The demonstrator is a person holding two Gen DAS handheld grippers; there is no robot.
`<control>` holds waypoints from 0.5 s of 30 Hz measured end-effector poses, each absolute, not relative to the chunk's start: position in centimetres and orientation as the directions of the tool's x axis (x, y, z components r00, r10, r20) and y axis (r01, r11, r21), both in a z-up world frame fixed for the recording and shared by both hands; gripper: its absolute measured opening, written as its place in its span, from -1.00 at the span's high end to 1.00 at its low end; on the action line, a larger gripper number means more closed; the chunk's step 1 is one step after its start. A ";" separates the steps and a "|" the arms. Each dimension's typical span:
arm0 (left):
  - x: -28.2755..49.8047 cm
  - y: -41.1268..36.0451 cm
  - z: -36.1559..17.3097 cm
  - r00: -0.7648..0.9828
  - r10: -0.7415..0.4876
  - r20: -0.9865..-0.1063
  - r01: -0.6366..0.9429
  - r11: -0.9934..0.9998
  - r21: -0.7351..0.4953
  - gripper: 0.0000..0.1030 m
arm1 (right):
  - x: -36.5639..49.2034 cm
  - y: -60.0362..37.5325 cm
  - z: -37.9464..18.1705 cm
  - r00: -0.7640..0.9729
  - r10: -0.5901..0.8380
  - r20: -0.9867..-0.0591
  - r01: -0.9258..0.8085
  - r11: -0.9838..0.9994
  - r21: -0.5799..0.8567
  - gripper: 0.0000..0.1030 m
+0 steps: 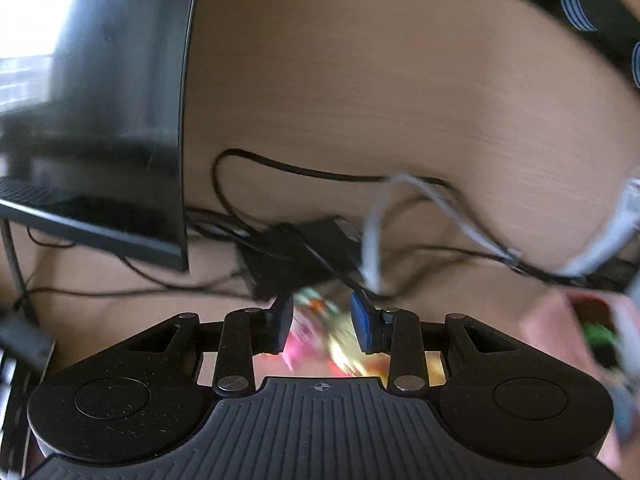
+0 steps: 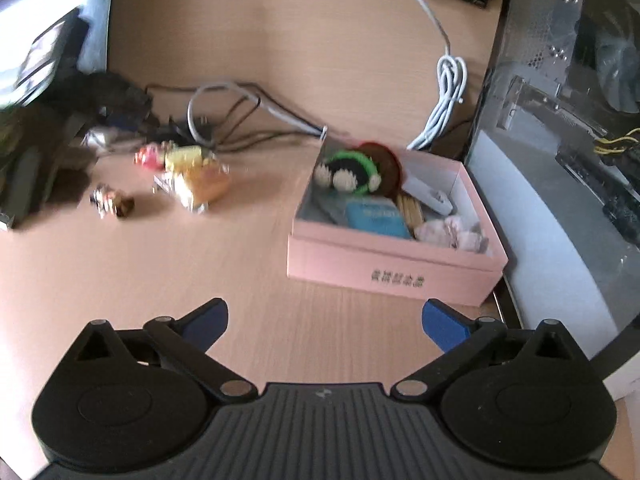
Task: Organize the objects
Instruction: 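Grasp the packaged bread bun with the left gripper while the right gripper moves toward the figurines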
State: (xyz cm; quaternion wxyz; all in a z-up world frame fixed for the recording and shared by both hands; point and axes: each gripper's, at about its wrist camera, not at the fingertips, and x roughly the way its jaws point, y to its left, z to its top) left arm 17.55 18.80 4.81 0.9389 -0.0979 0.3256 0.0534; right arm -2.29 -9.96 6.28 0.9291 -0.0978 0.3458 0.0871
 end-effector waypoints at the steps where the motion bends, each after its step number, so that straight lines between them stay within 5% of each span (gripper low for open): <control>1: 18.8 19.1 4.2 0.774 0.050 -0.631 -0.185 0.971 -0.151 0.33 | -2.3 -10.0 6.1 0.739 0.092 -0.667 -0.235 0.964 -0.127 -1.00; 6: 20.3 18.4 2.6 0.748 0.028 -0.663 -0.174 0.973 -0.155 0.33 | -2.2 -10.4 4.9 0.714 0.095 -0.694 -0.262 0.955 -0.139 -1.00; 11: 17.1 15.6 1.9 0.658 -0.234 -0.716 0.042 0.961 -0.275 0.33 | -0.8 -10.7 4.0 0.682 0.132 -0.720 -0.289 0.952 -0.099 -1.00; 15: 12.4 14.2 4.4 0.719 -0.232 -0.655 0.089 0.966 -0.244 0.33 | 0.1 -10.5 4.3 0.695 0.167 -0.700 -0.318 0.944 -0.090 -1.00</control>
